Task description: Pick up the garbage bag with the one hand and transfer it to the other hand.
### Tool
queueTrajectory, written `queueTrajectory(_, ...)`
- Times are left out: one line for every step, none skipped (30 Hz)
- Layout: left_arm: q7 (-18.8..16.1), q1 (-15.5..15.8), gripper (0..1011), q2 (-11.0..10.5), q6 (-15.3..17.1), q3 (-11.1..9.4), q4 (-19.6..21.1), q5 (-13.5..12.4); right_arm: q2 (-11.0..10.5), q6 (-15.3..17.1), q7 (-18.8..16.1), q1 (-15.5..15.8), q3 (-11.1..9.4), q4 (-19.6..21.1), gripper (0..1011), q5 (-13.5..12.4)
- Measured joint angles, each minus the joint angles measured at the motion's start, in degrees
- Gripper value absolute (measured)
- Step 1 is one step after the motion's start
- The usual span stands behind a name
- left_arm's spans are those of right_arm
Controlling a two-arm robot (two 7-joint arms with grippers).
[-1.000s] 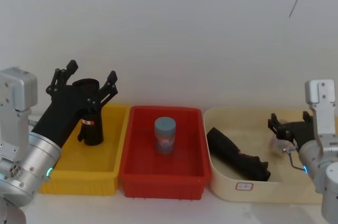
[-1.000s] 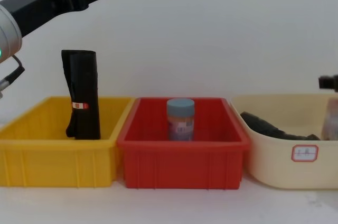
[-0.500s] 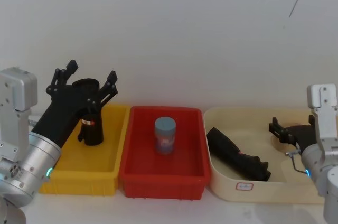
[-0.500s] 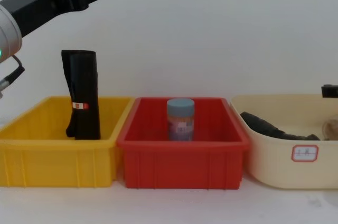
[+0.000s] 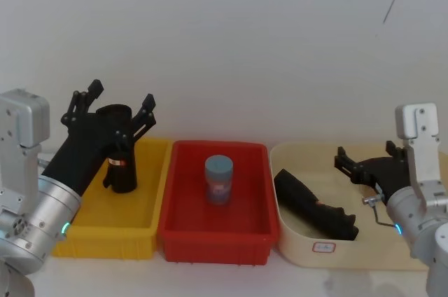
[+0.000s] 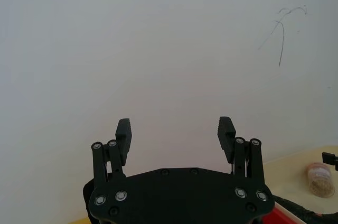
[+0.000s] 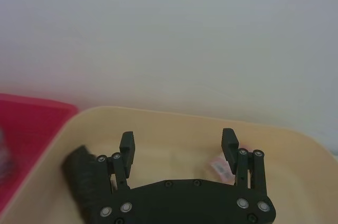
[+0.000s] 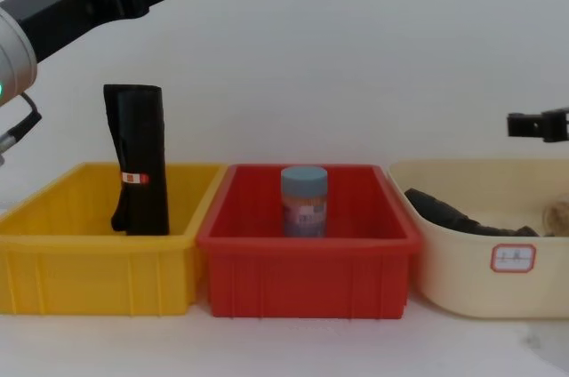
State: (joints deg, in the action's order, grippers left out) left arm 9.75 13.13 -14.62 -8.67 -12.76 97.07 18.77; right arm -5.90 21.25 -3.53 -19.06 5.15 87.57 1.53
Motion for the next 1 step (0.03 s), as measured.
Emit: queueTrajectory(0.00,0.00,1001,0.00,0.00,0.00,0.00,0.00,0.04,0.07,-0.33,0.18,0.11,0.41,1000,-0.09)
